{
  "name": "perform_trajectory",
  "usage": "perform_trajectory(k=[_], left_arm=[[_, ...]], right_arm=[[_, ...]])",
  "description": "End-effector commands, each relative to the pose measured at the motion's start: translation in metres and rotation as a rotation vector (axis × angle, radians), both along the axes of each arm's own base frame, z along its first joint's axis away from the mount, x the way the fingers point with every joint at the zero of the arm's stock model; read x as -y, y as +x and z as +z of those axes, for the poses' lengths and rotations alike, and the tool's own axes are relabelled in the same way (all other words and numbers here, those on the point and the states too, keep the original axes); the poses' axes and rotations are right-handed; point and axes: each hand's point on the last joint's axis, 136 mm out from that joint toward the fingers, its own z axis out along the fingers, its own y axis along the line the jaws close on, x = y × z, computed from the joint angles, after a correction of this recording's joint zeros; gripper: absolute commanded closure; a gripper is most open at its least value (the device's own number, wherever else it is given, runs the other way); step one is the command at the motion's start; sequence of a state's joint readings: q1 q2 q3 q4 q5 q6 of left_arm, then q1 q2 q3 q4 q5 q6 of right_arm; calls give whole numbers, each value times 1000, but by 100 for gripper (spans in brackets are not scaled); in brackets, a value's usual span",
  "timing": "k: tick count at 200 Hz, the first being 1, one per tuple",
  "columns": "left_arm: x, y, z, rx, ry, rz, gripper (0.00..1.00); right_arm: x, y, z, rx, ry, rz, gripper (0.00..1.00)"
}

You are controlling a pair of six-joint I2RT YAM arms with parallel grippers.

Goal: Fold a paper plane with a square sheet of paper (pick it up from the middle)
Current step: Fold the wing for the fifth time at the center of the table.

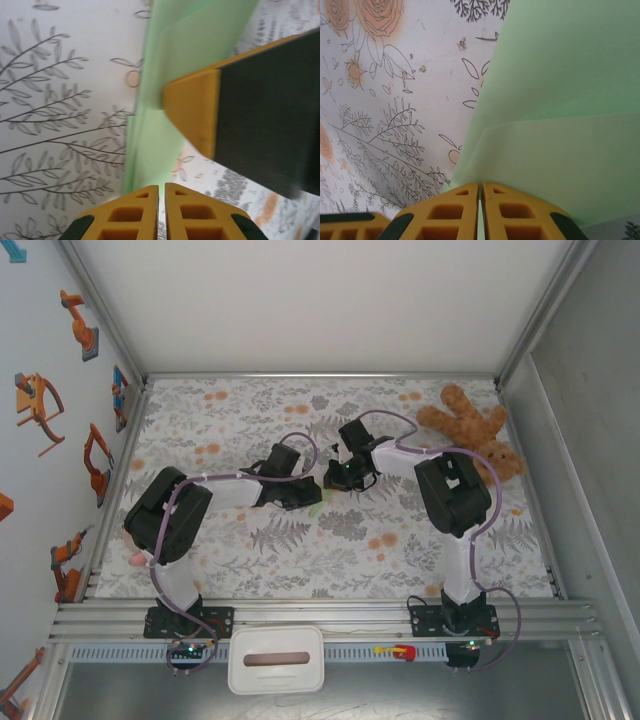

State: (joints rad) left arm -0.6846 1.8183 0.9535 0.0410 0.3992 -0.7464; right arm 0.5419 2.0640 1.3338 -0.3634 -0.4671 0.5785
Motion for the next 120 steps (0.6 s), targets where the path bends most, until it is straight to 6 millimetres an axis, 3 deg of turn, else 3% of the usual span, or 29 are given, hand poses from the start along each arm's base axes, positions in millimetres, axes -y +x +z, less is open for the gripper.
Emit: perform_trajectory(k=[1,120], left_arm=[[10,1,21,5,-68,-22,87],[2,-10,-23,-99,43,-42,91]], right_arm=[[18,-7,-31,-60,-117,-33,89],[24,-14,-44,-105,-158,-33,91]])
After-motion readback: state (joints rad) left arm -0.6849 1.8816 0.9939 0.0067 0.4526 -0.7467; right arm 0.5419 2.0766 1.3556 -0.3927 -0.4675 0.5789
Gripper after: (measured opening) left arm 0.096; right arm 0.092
